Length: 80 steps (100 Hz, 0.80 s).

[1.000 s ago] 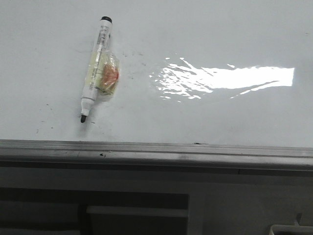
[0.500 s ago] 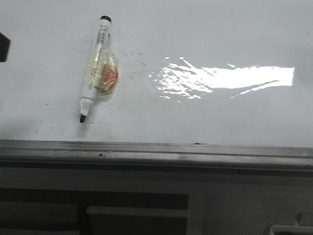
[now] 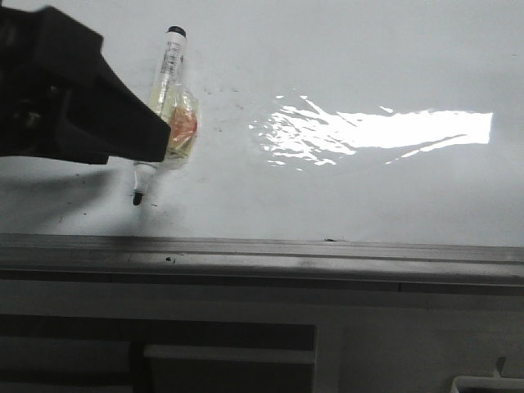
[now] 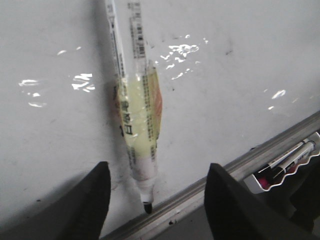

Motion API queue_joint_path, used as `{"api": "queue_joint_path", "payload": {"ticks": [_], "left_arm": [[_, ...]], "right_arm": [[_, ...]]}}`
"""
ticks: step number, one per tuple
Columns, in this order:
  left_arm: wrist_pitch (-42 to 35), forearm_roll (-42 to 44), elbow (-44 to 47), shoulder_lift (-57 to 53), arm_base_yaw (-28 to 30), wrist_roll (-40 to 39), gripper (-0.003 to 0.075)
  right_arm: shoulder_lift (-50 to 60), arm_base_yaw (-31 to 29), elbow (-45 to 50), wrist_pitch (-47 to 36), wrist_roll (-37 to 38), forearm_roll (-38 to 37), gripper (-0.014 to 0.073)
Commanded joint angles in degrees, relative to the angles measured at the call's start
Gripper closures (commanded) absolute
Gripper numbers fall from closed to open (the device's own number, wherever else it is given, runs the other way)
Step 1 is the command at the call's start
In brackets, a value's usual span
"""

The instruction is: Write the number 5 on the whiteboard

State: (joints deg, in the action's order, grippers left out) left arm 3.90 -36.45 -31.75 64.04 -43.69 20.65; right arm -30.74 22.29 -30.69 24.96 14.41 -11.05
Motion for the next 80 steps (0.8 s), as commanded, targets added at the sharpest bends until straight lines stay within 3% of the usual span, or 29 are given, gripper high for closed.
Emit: {"api": "queue_joint_path", "payload": {"ticks": [1,19,31,47,56,63,80], "left_arm": [[-6.05,-0.77,-1.89,1.48,-0.59,-0.01,0.0332],[-10.32,-0.88,-1.89,4.91,-0.59,-0.02,0.0369],[-11.46,-0.98,-1.89,6.49,-0.59,-0.02,0.0486],[-10.34,-0.98,-2.15,6.58,-0.74,-0.02,0.0737],[-9.11,1.06,-2.95,5.58,-1.76,-0.02,0.074],[-8.73,6.64,-3.54,4.03,-3.31,0.1,0.074],[-6.74,30.81,-5.23,-0.08,-9.96,0.1,0.074]], "right_arm": [[-1.05,0.09,-2.12,-5.09,-0.6,-1.02,0.0167],[-1.27,0.09,-2.12,-5.09,-0.6,-1.02,0.0167],[-1.27,0.09,-2.12,-5.09,-0.6,-1.02,0.0167],[-1.27,0.33,-2.12,-5.09,-0.6,-0.51,0.0167],[-1.27,2.34,-2.12,-4.97,-1.07,-0.4,0.0167],[-1.39,5.55,-2.35,-4.88,-4.16,0.71,0.0167],[-3.98,16.82,-3.66,-5.12,-8.49,1.23,0.0167]]}}
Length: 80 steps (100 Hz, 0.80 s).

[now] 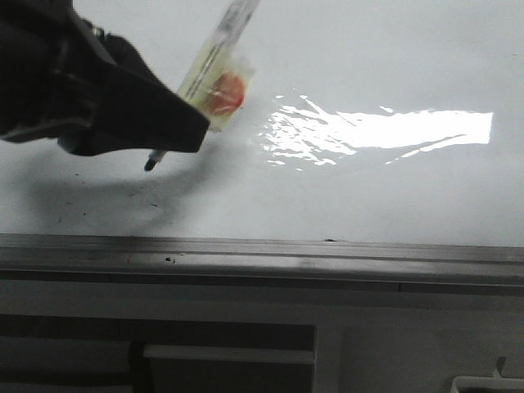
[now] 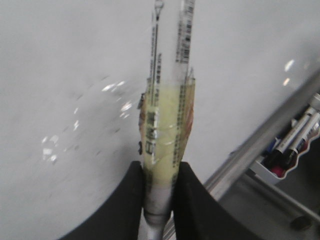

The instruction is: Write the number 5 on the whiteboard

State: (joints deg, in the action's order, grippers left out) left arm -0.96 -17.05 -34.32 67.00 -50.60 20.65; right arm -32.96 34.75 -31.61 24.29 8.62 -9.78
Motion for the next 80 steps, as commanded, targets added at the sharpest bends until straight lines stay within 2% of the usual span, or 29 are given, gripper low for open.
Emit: {"api": "queue_joint_path", "payload": {"ticks": [1,14,36,80], "left_arm": [[-1.58,12.26,-2.64,-3.07,-3.55,0.1,0.074],[0.05,23.78,-2.77,-4.44,-7.17,0.1,0.074],[0.96,25.07,-2.77,-4.57,-8.99,0.1,0.074],[0.25,28.12,-2.77,-4.57,-13.94,0.1,0.074]], "right_arm": [[-1.93,5.28,-2.78,-4.58,-3.0,-0.04,0.0167],[-5.13,12.18,-4.2,-5.8,-4.97,-0.58,0.0167],[-9.22,18.84,-5.08,-10.08,-4.97,-1.66,0.0167],[-17.0,19.62,-5.08,-15.49,-4.97,-1.67,0.0167]]}}
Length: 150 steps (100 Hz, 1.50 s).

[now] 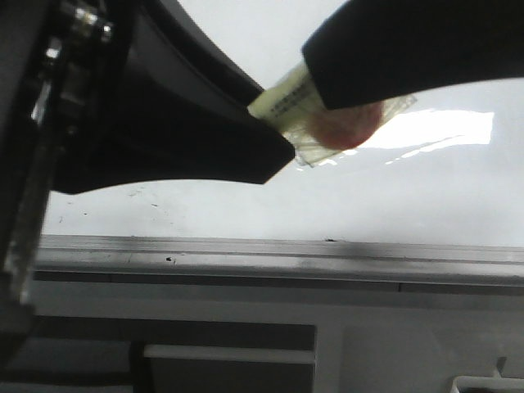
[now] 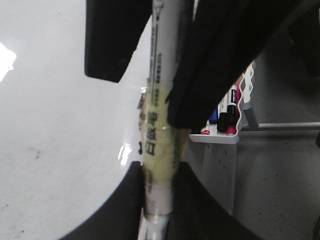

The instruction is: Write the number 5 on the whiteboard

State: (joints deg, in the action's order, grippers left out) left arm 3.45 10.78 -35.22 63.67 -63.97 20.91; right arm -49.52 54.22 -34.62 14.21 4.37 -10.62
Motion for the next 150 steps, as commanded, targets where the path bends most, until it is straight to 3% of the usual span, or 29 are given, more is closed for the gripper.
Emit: {"api": "queue_joint_path", "payload": {"ticks": [1,18,52,70,90,100,122,140,150], "left_arm": [[-4.16,0.29,-1.87,-1.23,-0.58,-0.16,0.074],[-4.28,0.52,-1.87,-1.23,-0.58,-0.16,0.074],[-4.55,1.05,-1.87,-1.23,-0.58,-0.16,0.074],[-4.55,1.05,-1.87,-1.23,-0.58,-0.16,0.074],[-4.55,0.38,-1.87,-1.23,-0.58,-0.39,0.0734],[-4.55,-1.55,-1.87,-1.23,-0.46,-0.39,0.0652],[-4.11,-4.49,-1.87,-3.95,-0.46,-0.39,0.0316],[4.78,-7.34,-1.87,-13.32,0.84,-2.1,0.03],[8.82,-8.31,-1.15,-19.58,3.86,-9.32,0.0303]], "right_arm": [[-0.61,0.16,-2.07,-5.4,-0.72,-0.83,0.0167],[-1.71,0.16,-2.07,-6.33,-0.72,-0.39,0.0183],[-4.16,2.37,-2.07,-6.21,-0.72,0.72,0.0391],[-4.16,2.39,-2.07,-5.35,-0.72,0.72,0.0662],[-4.16,2.39,-2.07,-3.37,-0.72,0.72,0.0663],[-4.16,2.39,-2.07,-2.55,-0.72,0.72,0.0663],[-4.06,2.39,-2.07,-2.23,-0.72,-0.63,0.0663],[-1.55,1.28,-2.07,0.75,-0.72,-3.09,0.0652],[-0.1,-0.71,-2.07,1.11,-0.72,-4.74,0.0652]]}}
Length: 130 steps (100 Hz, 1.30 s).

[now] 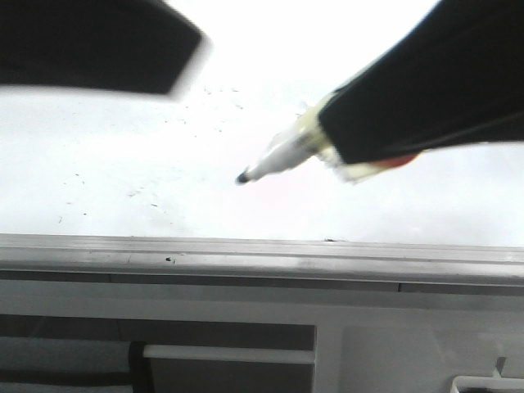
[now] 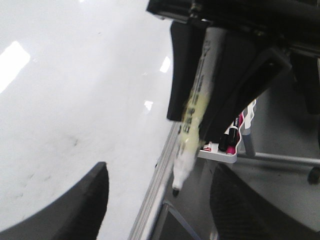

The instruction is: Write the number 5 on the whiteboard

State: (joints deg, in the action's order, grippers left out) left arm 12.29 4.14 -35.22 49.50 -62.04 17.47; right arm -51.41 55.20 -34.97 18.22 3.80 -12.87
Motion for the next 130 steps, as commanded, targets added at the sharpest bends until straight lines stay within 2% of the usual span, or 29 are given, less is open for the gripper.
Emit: {"api": "queue_joint_path", "payload": {"ticks": [1,8,15,20,32,45,82,130], "left_arm": [[0.11,-1.67,-0.99,-5.89,2.44,-6.4,0.0304],[0.25,-1.67,0.07,-10.52,5.11,-10.65,0.0344],[0.13,-1.8,0.65,-14.69,7.87,-13.24,0.042],[0.13,-1.8,1.01,-17.2,9.71,-14.82,0.0498],[0.03,-1.8,1.02,-21.7,13.4,-15.3,0.0743],[0.18,-1.8,1.02,-23.11,15.87,-15.3,0.0741],[1.99,-5.23,1.02,-23.11,16.09,-15.3,0.0741],[2.14,-5.61,1.09,-23.11,16.09,-15.3,0.0741]], "right_arm": [[1.77,-1.86,-1.72,-2.9,-0.14,-2.9,0.0652],[1.81,-3.63,-1.72,-3.59,-0.14,-4.32,0.0652],[1.43,-5.58,-1.95,-3.88,-0.14,-5.75,0.0652],[0.9,-7.05,-2.51,-3.77,-0.14,-6.13,0.0652],[-1.22,-10.89,-5.32,-2.77,-0.14,-6.82,0.0652],[-3.61,-13.41,-8.74,-2.63,-0.14,-7.12,0.0652],[-8.49,-14.46,-11.1,0.52,1.0,-14.11,0.0652],[-9.28,-18.94,-11.1,-0.22,0.97,-14.66,0.0652]]}}
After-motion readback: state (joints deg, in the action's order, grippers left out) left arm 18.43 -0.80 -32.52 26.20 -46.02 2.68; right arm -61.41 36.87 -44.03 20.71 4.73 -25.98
